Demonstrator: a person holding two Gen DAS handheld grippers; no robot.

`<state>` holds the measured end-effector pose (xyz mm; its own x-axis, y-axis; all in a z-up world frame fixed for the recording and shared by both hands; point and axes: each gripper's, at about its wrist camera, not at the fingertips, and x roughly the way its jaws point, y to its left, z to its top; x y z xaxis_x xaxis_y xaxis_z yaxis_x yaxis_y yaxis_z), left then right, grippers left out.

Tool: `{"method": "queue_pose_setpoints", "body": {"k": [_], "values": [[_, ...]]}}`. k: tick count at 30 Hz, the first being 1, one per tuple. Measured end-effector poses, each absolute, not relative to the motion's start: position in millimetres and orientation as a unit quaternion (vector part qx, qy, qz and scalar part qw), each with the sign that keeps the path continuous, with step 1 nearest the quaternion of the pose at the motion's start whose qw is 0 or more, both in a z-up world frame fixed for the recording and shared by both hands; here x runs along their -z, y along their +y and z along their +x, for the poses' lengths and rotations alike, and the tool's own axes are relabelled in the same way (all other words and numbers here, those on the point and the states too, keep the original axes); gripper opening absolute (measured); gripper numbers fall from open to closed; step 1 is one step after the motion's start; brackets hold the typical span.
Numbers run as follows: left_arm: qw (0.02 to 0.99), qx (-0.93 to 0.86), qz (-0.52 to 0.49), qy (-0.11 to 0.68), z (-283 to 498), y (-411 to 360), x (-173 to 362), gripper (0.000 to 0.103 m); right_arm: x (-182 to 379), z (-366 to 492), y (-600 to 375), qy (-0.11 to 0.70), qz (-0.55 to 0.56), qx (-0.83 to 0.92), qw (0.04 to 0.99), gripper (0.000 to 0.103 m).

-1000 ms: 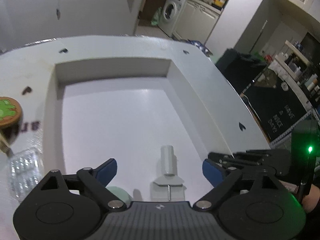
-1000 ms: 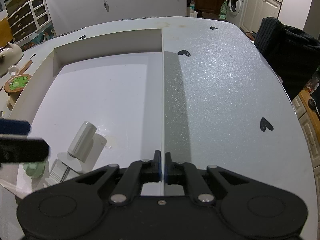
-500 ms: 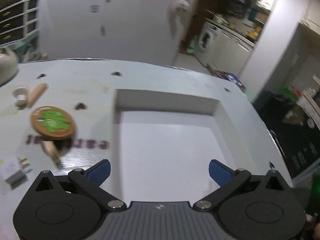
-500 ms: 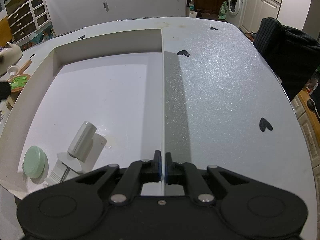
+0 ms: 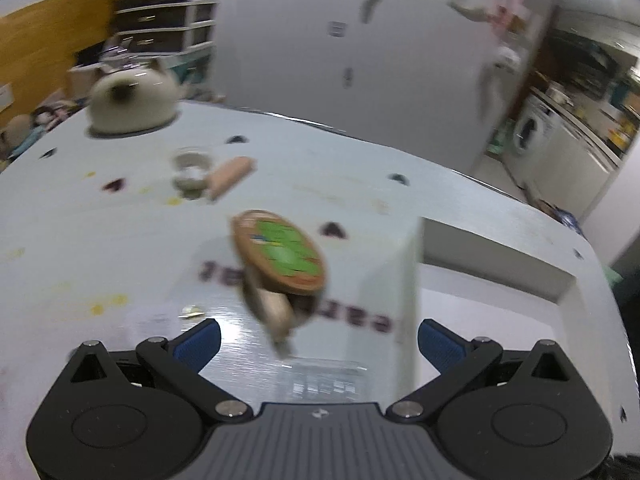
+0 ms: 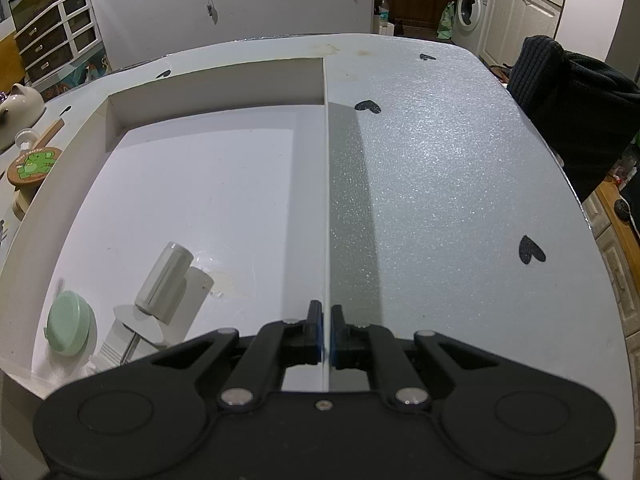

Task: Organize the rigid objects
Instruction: 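Return the left tool to the table and grasp the white charger plug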

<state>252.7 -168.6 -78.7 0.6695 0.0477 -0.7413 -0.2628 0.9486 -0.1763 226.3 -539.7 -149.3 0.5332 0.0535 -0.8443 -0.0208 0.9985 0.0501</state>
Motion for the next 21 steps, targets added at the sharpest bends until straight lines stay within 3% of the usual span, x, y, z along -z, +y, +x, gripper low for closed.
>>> {"method": "queue_pose_setpoints", "body": {"k": [16,21], "values": [[0.878,-0.2,-0.182,0.395,246.5,-101.2,102.9,0.103,149.2,226.3,-539.4,0.483,0.017,-0.021,0.875,0.005],[0.863,-0.222,-0.21,0.402,246.9,-88.4,113.4,0.096,149.1,226.4,-539.7,0.483,0.017,-0.021,0.875,0.005]]}}
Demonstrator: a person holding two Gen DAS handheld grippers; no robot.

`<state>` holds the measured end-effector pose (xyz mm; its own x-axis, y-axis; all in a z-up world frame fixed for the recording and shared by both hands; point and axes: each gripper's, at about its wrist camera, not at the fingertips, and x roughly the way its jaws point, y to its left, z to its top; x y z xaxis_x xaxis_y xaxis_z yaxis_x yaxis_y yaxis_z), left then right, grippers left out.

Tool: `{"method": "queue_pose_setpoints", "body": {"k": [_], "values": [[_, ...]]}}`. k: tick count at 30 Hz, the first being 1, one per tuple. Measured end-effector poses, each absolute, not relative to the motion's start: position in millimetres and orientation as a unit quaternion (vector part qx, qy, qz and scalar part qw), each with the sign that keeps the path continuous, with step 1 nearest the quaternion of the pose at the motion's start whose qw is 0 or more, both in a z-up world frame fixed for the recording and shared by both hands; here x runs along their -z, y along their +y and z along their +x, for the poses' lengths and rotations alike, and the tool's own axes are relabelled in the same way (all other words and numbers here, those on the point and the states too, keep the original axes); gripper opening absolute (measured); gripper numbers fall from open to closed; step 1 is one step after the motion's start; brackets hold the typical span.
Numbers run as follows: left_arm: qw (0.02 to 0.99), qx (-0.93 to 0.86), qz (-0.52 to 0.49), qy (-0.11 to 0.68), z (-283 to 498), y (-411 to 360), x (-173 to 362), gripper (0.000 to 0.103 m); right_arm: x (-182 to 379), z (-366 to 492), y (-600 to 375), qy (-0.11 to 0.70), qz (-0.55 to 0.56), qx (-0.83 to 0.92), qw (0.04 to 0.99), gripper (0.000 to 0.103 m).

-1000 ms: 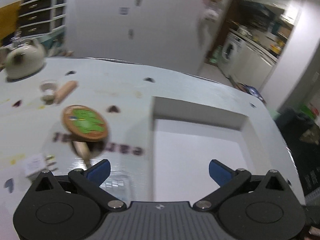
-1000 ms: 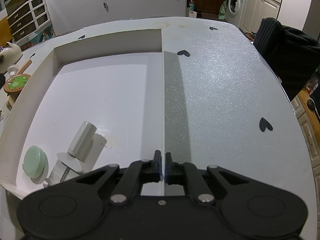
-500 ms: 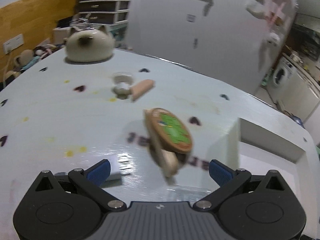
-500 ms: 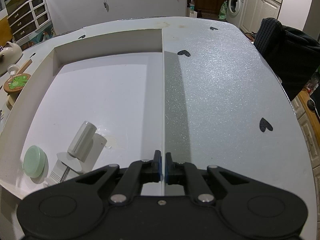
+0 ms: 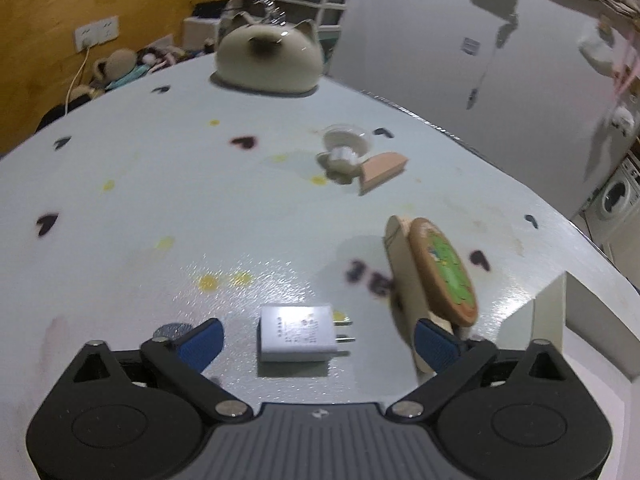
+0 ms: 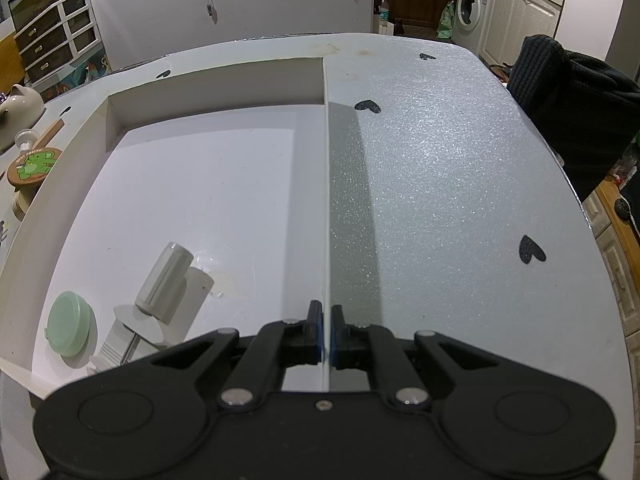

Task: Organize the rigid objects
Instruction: 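Return the left tool to the table and grasp the white charger plug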

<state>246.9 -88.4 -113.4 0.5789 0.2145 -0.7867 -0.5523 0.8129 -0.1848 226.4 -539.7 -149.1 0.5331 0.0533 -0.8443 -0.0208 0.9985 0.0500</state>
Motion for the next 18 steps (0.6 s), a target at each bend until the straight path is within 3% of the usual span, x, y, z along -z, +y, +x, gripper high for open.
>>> {"method": "queue_pose_setpoints", "body": {"k": [18], "values": [[0.84,-0.256,-0.258,0.403,246.9,-73.6,137.2,0.058,149.0,226.3,-539.4,0.483,0.017,-0.021,0.875,0.005]]}}
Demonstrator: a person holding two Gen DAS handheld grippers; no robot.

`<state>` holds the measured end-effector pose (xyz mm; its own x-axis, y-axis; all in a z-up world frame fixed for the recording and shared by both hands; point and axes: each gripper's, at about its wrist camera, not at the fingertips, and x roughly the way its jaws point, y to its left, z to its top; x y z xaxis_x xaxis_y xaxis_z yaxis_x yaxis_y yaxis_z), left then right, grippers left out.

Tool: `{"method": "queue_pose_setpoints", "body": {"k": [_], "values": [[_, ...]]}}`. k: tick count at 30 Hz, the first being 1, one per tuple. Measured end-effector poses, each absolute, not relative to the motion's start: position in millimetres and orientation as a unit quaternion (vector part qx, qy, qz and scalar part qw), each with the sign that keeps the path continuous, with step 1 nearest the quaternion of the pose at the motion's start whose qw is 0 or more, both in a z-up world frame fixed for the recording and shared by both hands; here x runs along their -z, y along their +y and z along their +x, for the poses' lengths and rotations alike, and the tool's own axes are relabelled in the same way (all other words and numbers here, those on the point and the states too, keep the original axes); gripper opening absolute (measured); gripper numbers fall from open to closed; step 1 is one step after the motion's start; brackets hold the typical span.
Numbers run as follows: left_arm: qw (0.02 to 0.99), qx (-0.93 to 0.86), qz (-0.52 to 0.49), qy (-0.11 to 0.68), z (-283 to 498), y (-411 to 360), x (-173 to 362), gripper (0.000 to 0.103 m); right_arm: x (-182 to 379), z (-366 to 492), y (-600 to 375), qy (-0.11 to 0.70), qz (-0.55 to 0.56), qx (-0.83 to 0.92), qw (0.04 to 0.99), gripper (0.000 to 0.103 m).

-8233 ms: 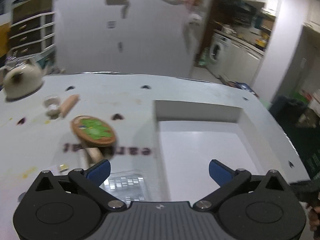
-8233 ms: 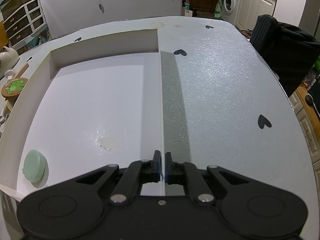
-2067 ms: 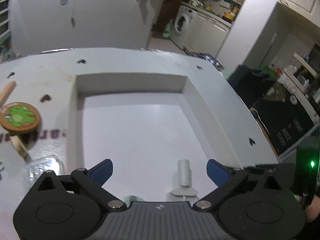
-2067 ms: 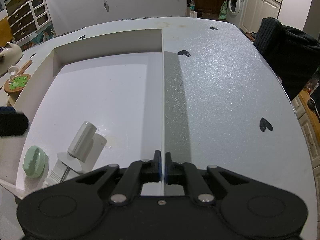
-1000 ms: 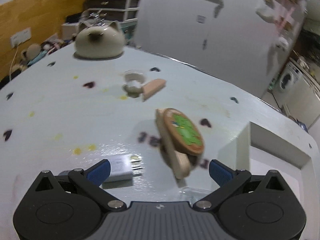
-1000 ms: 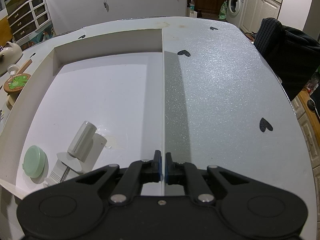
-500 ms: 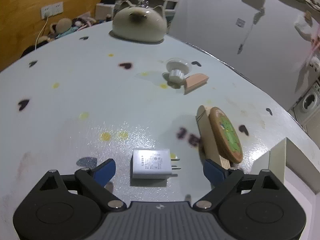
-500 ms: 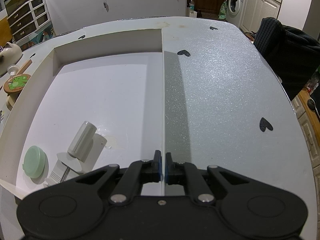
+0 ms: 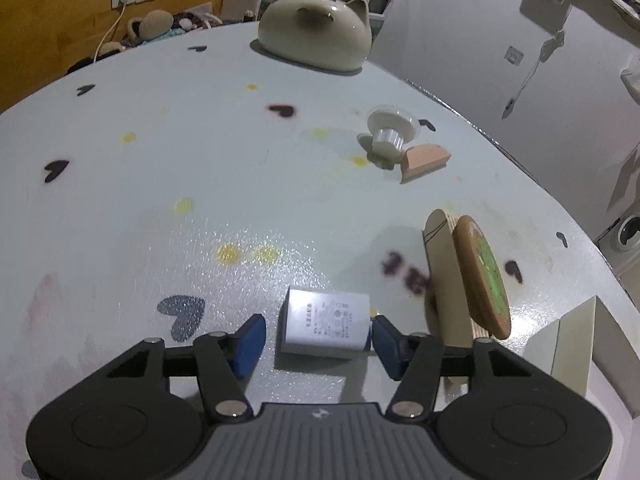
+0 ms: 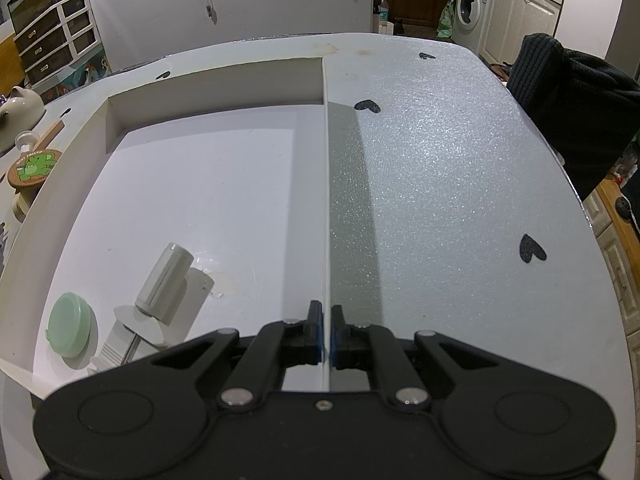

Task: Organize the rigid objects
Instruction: 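Return the left tool to the table and grasp the white charger plug, then lower the white charger plug into the box and open the left tool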

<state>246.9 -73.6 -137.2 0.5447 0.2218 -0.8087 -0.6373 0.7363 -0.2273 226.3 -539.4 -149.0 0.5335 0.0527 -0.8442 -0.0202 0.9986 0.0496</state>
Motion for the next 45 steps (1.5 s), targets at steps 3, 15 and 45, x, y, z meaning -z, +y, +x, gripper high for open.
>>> {"method": "queue_pose_setpoints", "body": {"k": [3,15,45], "values": [[0.843,-0.252,-0.256,0.4,247.2,-73.0,137.8,0.054,149.0,226.5,-539.2,0.483,0.016,-0.021,0.875,0.005],[0.844,-0.253,-0.262,0.394,244.6,-69.1,133.8,0.048,149.0,226.3,-539.3,0.483,0.016,-0.021,0.875,0.005],[0.908,0.07,-0.122,0.395,260.9,-243.3,71.7,0.048,149.1,225.2,-538.4,0.481,0.015,-0.019,0.877,0.005]]}}
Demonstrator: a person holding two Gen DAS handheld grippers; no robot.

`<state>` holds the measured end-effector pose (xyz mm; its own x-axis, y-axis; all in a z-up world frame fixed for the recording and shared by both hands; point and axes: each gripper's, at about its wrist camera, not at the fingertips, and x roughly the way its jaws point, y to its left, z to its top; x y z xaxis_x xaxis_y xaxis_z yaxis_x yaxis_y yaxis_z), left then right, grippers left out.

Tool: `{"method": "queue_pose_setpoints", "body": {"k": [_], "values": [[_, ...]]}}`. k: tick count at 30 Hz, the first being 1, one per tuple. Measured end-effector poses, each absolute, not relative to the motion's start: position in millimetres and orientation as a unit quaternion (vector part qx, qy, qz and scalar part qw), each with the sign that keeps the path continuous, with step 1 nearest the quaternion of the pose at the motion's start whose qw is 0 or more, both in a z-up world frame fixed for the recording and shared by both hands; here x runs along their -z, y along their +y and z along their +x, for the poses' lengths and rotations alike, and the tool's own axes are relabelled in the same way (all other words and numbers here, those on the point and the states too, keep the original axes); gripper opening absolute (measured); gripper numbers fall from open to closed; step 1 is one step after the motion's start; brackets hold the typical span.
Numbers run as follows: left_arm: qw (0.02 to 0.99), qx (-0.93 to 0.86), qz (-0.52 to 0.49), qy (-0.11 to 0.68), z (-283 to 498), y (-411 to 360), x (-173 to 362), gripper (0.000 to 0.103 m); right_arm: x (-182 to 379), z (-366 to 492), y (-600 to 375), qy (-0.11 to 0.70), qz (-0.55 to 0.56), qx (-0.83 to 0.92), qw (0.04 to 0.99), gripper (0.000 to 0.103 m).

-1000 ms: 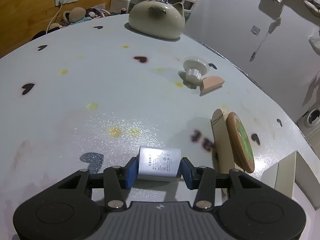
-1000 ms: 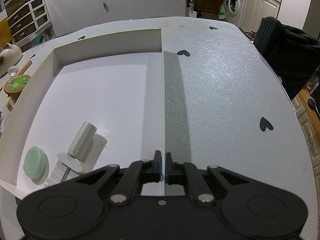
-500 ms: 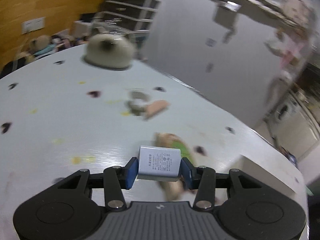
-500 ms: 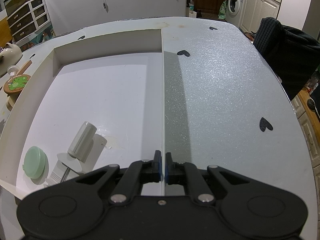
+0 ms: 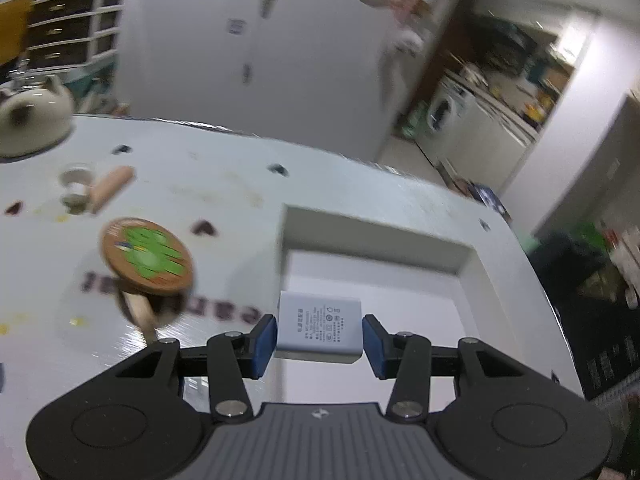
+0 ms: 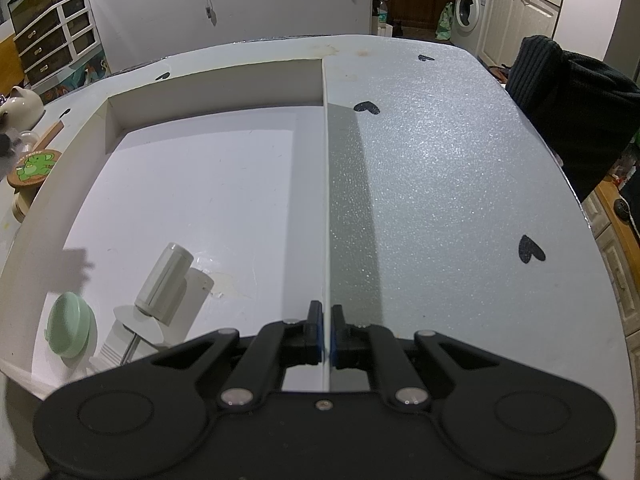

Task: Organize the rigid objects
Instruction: 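Lower the white charger plug into the box and open the left tool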

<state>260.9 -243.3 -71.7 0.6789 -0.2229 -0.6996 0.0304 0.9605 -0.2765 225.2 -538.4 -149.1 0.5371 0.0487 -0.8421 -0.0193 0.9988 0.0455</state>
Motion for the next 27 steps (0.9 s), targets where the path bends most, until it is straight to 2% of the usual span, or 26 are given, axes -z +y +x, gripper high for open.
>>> {"method": "queue_pose_setpoints", "body": {"k": [11,18,27], "values": [[0.881,0.146,-0.061,0.446,259.3,-298.4,101.0,0.048,149.2,225.0,-538.4,0.481,0.015,-0.02,0.877,0.005],[0.859,0.163,-0.049,0.483,260.5,-311.9,123.1,0.048,149.0,224.9,-538.3,0.481,0.016,-0.02,0.877,0.005],[0.854,0.167,-0.028,0.492,268.3,-320.0,132.1,0.048,149.1,224.8,-538.5,0.48,0.016,-0.02,0.877,0.005]]}}
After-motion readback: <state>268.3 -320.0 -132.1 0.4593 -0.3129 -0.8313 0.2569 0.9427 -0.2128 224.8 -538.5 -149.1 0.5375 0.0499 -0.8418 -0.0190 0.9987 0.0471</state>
